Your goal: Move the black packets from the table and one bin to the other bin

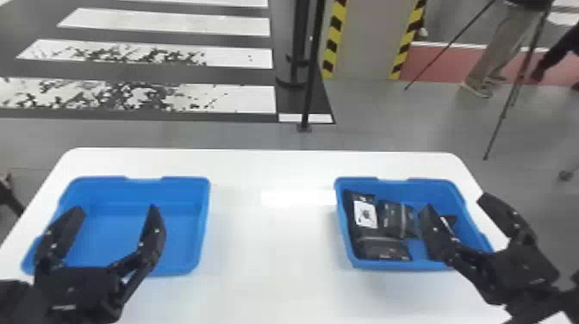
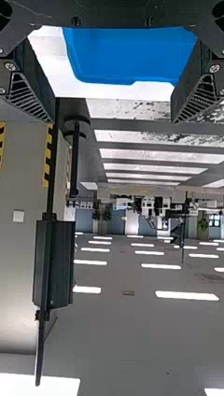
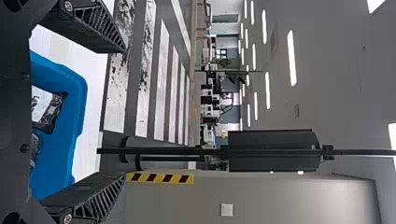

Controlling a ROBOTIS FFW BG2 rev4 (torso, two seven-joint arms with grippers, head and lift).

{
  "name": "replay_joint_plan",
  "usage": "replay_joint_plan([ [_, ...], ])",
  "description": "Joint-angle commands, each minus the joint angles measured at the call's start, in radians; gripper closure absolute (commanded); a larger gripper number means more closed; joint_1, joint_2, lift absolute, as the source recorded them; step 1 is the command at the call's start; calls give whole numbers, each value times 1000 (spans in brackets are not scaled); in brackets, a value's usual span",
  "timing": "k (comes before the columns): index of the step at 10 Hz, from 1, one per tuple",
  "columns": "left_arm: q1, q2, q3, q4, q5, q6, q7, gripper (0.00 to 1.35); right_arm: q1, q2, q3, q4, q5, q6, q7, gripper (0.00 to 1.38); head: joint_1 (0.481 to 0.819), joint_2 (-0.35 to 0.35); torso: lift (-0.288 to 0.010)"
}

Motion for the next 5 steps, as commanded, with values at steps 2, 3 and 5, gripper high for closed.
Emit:
replay_joint_plan([
  [2, -1, 4, -19, 0, -13, -15, -1, 119, 22, -1, 71, -59, -9, 16, -68, 79, 695, -79, -110],
  [3, -3, 4, -27, -2, -19, -27, -1, 119, 54, 3, 93, -105, -13, 18, -123, 79, 695, -75, -110],
  [5, -1, 4, -23, -2, -19, -32, -1, 119, 64, 6, 91, -110, -15, 31, -132, 78, 695, -65, -110],
])
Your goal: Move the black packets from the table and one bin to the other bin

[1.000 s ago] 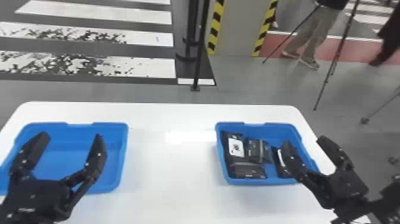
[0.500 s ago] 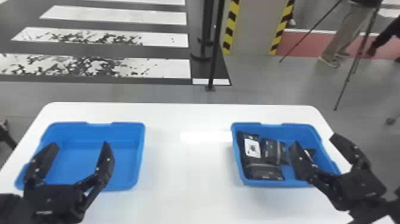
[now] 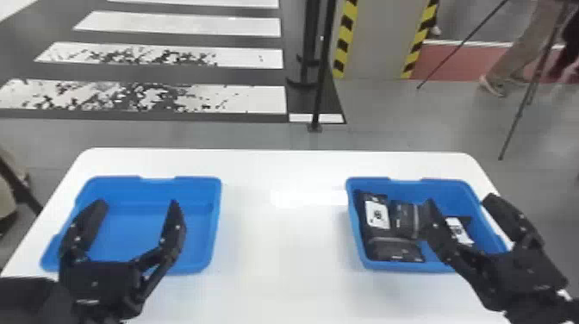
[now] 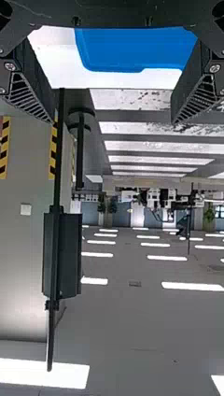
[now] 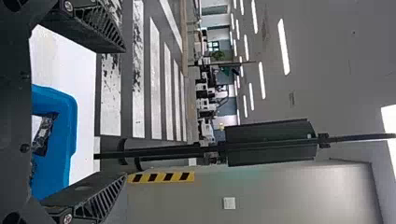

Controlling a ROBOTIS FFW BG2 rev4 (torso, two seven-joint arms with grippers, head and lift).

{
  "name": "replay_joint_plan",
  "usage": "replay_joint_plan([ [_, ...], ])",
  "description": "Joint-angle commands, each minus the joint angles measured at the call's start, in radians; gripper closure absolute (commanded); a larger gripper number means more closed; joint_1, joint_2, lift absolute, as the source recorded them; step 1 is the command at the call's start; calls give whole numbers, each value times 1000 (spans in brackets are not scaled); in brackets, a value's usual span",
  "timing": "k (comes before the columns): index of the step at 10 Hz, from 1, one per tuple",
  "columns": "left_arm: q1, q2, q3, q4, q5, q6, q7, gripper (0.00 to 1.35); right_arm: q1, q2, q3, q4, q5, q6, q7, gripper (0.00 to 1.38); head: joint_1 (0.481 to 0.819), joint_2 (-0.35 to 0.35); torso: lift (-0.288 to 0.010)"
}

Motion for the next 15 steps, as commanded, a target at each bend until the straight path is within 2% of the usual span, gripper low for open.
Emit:
replay_joint_plan([
  [1, 1, -2, 2, 0, 0, -7, 0, 119, 6, 0, 0, -5, -4, 15, -3, 78, 695, -62, -110],
  [7, 1, 0, -2, 0, -4, -29, 0, 117, 6, -10, 0, -7, -16, 52, 8, 84, 695, -59, -110],
  [15, -2, 3, -6, 0, -2, -39, -2, 119, -6, -13, 0, -7, 26, 49, 27, 85, 695, -58, -110],
])
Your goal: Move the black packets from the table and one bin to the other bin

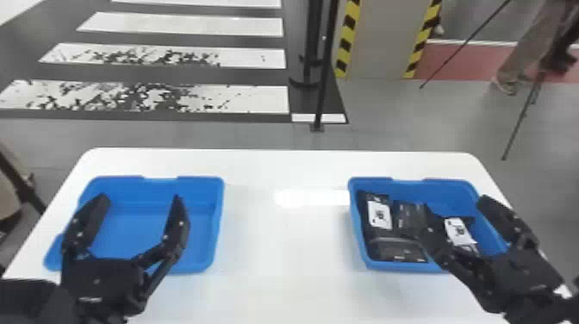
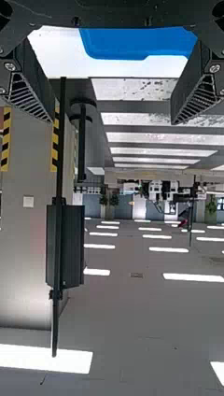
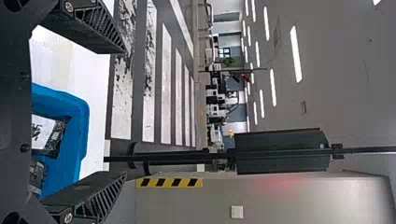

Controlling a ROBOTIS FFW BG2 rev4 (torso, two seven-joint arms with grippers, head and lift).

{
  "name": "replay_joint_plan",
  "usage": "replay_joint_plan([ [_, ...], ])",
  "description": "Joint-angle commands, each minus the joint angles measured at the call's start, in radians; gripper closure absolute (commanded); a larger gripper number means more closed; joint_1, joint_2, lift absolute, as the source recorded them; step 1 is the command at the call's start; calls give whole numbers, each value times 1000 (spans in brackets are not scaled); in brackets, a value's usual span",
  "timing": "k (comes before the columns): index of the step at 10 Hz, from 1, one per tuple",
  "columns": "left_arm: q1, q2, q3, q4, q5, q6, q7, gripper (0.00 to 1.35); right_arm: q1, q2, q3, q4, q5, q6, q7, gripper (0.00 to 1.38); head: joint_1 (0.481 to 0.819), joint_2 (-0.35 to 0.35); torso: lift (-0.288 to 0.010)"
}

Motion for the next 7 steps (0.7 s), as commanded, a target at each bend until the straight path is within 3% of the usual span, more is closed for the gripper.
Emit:
replay_joint_plan([
  [1, 0, 0, 1, 0, 0, -4, 0, 119, -3, 0, 0, 0, 3, 0, 0, 85, 695, -58, -110],
  [7, 0, 0, 5, 0, -2, -26, 0, 119, -3, -3, 0, 5, 5, -22, 10, 84, 695, -55, -110],
])
